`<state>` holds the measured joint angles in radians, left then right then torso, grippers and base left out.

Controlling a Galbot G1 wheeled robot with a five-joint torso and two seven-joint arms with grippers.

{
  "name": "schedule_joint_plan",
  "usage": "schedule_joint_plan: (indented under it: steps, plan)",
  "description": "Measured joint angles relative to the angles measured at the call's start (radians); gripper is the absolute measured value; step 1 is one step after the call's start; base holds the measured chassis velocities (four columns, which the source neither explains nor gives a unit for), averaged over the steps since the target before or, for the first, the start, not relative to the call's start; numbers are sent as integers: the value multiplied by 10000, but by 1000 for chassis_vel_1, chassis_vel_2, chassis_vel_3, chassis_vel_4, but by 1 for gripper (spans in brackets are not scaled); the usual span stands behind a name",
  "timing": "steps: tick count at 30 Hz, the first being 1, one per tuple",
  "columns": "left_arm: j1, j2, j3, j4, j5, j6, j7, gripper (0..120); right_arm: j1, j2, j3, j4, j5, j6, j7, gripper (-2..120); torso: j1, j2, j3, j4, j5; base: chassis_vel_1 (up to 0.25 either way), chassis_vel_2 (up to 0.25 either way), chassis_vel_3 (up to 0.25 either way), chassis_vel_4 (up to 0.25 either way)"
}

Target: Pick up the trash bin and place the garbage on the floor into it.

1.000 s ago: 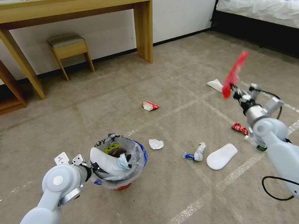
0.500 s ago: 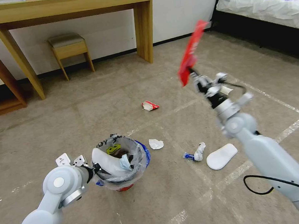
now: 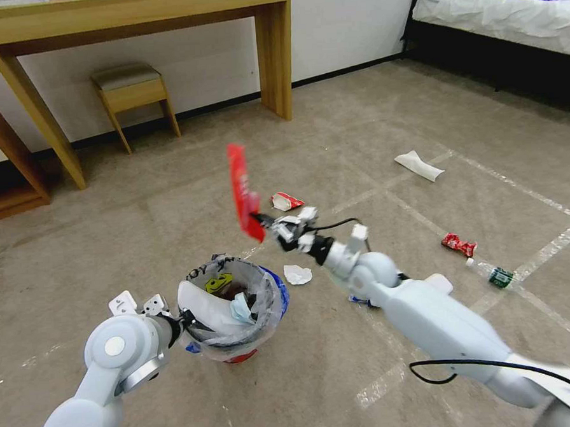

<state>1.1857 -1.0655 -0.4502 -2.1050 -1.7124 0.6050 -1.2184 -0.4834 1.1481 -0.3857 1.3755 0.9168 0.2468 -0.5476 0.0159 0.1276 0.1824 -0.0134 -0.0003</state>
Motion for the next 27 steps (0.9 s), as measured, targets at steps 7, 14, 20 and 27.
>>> schedule_joint_plan:
  steps: [7,14,20,27]
  plan:
    - [-9,129,-76,-227,-375,-34,-112,4,411,866,-440,-1072,-495,243,-51,0,0,0,0,0,2,0,0,0,0]
    - [30,148,-70,-415,-530,-58,-161,4,422,1228,-630,-1847,-834,298,-199,0,0,0,0,-3,2,0,0,0,0]
    - [124,235,-77,-655,-643,-65,-184,4,262,1346,-876,-2261,-1215,301,-165,0,0,0,-1,-2,3,0,0,0,0]
    - [144,477,-130,-925,-860,-97,-221,4,117,1252,-961,-2732,-1576,314,-77,0,0,0,-1,-2,4,0,0,0,0]
